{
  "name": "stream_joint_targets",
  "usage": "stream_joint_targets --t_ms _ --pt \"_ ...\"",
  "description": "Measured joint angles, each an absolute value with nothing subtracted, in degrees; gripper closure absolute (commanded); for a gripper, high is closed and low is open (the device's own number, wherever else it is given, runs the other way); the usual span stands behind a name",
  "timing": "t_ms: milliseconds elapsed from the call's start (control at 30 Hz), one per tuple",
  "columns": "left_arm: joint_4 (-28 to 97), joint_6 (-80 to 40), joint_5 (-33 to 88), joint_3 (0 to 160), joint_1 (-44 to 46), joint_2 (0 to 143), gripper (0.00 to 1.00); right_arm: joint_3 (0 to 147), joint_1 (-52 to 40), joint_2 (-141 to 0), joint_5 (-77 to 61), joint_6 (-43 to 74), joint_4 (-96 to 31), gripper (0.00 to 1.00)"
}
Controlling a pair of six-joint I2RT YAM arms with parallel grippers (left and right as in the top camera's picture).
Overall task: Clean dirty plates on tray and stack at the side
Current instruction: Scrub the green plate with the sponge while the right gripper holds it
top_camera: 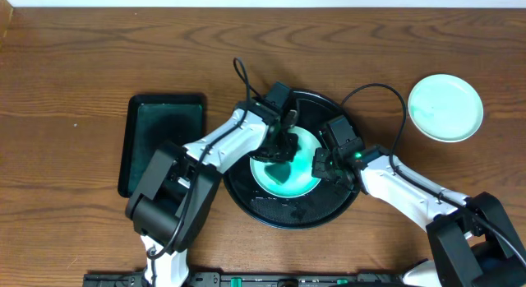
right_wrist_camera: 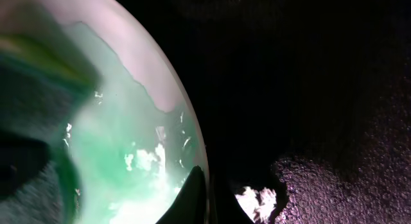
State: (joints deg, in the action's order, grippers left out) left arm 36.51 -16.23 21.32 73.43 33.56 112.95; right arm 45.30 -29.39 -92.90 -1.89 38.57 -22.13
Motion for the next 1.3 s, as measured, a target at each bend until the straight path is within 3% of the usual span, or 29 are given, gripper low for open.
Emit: stream_joint_targets --t_ms 333,600,900,1300 --pt "29.43 -19.14 33.21 72.49 35.70 114.34 0.93 45.30 -29.39 -92.90 -1.45 38.57 -22.35 0.99" --pt "27.68 -22.55 34.70 72.27 33.43 114.72 0.93 45.30 -29.39 -92.90 -1.45 38.59 -22.46 0.99" --pt "36.99 -22.22 27.49 75.61 24.45 114.13 0.93 45.32 -29.39 -92.90 -1.45 38.59 -22.55 0.99" --pt "47.35 -20.93 14.87 75.68 23.83 102.04 0.93 45.32 -29.39 -92.90 -1.48 38.54 -22.59 0.99"
